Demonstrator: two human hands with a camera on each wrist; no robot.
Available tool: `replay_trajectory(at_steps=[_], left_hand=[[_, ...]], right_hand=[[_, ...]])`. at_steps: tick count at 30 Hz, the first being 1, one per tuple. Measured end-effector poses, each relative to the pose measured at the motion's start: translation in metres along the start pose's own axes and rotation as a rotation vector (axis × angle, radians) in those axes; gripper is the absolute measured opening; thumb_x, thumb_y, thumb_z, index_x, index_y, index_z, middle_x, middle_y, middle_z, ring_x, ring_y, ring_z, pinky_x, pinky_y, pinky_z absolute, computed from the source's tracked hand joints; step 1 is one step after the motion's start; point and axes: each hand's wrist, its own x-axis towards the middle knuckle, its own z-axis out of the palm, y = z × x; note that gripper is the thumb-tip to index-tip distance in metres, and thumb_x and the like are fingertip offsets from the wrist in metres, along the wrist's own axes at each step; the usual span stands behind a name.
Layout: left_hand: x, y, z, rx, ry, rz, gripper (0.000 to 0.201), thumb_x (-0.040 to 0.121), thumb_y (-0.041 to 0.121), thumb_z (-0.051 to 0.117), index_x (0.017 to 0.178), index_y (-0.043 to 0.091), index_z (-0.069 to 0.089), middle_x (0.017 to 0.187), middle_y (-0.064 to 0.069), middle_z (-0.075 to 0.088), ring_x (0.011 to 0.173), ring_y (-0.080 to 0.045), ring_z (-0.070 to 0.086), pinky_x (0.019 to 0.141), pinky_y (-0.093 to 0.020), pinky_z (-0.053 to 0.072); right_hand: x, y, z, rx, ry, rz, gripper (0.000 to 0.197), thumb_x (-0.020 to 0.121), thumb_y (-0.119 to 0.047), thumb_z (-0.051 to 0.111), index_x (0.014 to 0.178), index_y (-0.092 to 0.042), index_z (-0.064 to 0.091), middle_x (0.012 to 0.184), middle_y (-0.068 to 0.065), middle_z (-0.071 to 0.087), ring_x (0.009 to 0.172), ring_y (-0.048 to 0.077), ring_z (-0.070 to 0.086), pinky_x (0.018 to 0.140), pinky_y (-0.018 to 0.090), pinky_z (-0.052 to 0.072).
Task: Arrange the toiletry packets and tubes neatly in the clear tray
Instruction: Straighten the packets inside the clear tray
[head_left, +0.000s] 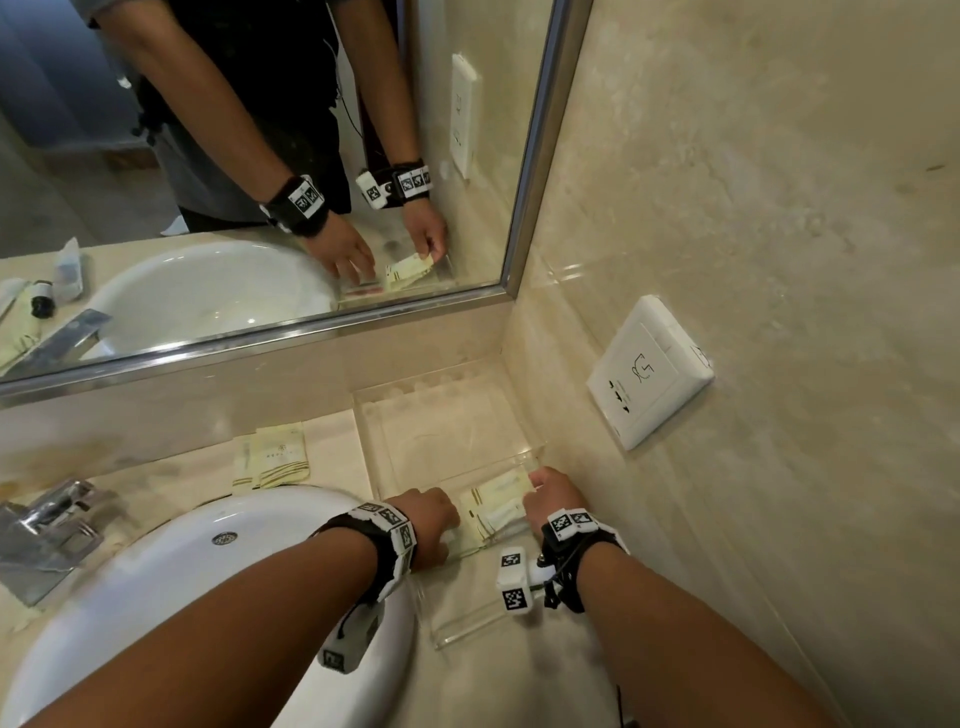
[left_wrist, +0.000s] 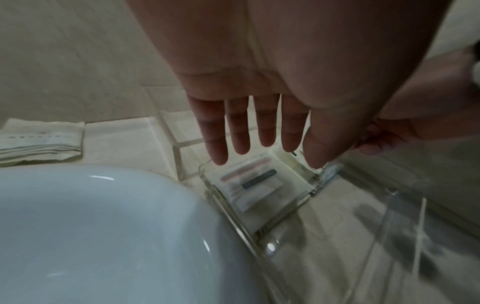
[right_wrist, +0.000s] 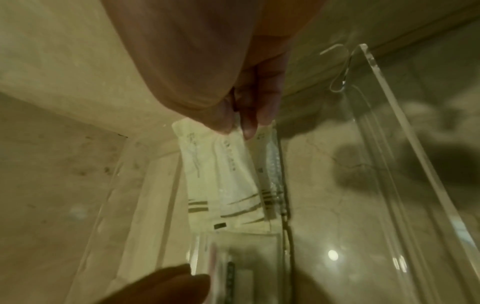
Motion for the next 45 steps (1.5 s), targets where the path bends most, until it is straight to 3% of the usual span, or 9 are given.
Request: replay_trajectory(at_steps=[7,13,17,22,25,29,37,41,45], left_hand=[[0.015,0.016,0.014,0.095,-0.021,0.097,0.052,0.09,0.038,0.055,0.141,0.032,0.044,0.159,0.009,0.02,0.132,-0.028,0.038,0.104,-0.044,0.042],[0.028,0.019,0.02,0.134,-0.036,0.128,0.054,0.089,0.037,0.051,0.142,0.037,0.041,0.16,0.009,0.015,0.133,-0.03,0.035,0.103,-0.047,0.044],[0.032,0.02,0.02,0.134,-0.06,0.131,0.058,0.088,0.035,0.052,0.144,0.043,0.036,0.16,0.008,0.013,0.134,-0.03,0.032,0.103,-0.046,0.044],[0.033,0.023,0.018,0.196,-0.098,0.129,0.062,0.085,0.027,0.055,0.143,0.043,0.04,0.162,0.006,0.006,0.138,-0.029,0.025,0.1,-0.046,0.046],[0.034,0.024,0.02,0.226,-0.088,0.123,0.058,0.084,0.027,0.057,0.14,0.038,0.045,0.161,0.004,0.009,0.136,-0.028,0.027,0.097,-0.044,0.047],[0.036,0.025,0.022,0.219,-0.08,0.109,0.051,0.085,0.031,0.055,0.135,0.032,0.051,0.158,0.004,0.015,0.133,-0.027,0.03,0.093,-0.043,0.048],[0.023,0.009,0.016,0.157,-0.007,0.113,0.046,0.087,0.032,0.055,0.132,0.022,0.054,0.159,0.003,0.016,0.131,-0.031,0.036,0.098,-0.044,0.047],[0.005,-0.015,0.009,0.056,0.127,0.023,0.048,0.089,0.036,0.053,0.136,0.025,0.051,0.156,0.002,0.025,0.13,-0.029,0.039,0.099,-0.043,0.046],[-0.024,-0.048,0.002,-0.068,0.23,-0.104,0.047,0.089,0.036,0.053,0.135,0.026,0.051,0.144,-0.002,0.04,0.126,-0.028,0.044,0.098,-0.043,0.046]], right_hand=[[0.004,0.005,0.008,-0.06,0.039,0.023,0.051,0.094,-0.008,0.047,0.141,-0.03,0.047,0.109,0.0,0.069,0.09,0.02,0.066,0.071,0.028,0.052],[-0.006,0.014,0.022,-0.144,0.085,-0.058,0.063,0.093,-0.021,0.054,0.152,-0.029,0.035,0.147,0.004,0.044,0.128,0.023,0.052,0.103,0.034,0.047],[-0.017,0.025,0.035,-0.215,0.127,-0.199,0.046,0.088,-0.026,0.059,0.134,-0.034,0.055,0.156,-0.003,0.028,0.136,0.021,0.041,0.11,0.033,0.04],[-0.02,0.029,0.042,-0.333,0.021,-0.236,0.058,0.089,-0.036,0.06,0.143,-0.041,0.042,0.162,0.0,0.019,0.147,0.025,0.023,0.116,0.04,0.032],[-0.021,0.026,0.042,-0.407,-0.006,-0.229,0.066,0.087,-0.036,0.061,0.148,-0.04,0.033,0.16,0.001,0.023,0.145,0.026,0.024,0.114,0.041,0.033],[-0.019,0.027,0.045,-0.444,-0.058,-0.205,0.076,0.083,-0.038,0.061,0.15,-0.041,0.026,0.165,0.002,0.013,0.15,0.026,0.017,0.115,0.043,0.032],[-0.026,0.029,0.037,-0.316,0.005,-0.21,0.071,0.084,-0.042,0.063,0.149,-0.043,0.034,0.167,-0.001,0.007,0.15,0.026,0.018,0.12,0.037,0.028],[-0.035,0.005,0.038,-0.359,0.098,-0.283,0.065,0.086,-0.041,0.059,0.148,-0.04,0.039,0.166,-0.002,0.015,0.15,0.024,0.016,0.121,0.038,0.026],[-0.042,-0.039,0.047,-0.308,0.107,-0.407,0.058,0.087,-0.039,0.059,0.143,-0.04,0.044,0.162,-0.009,0.02,0.147,0.018,0.02,0.115,0.037,0.035]])
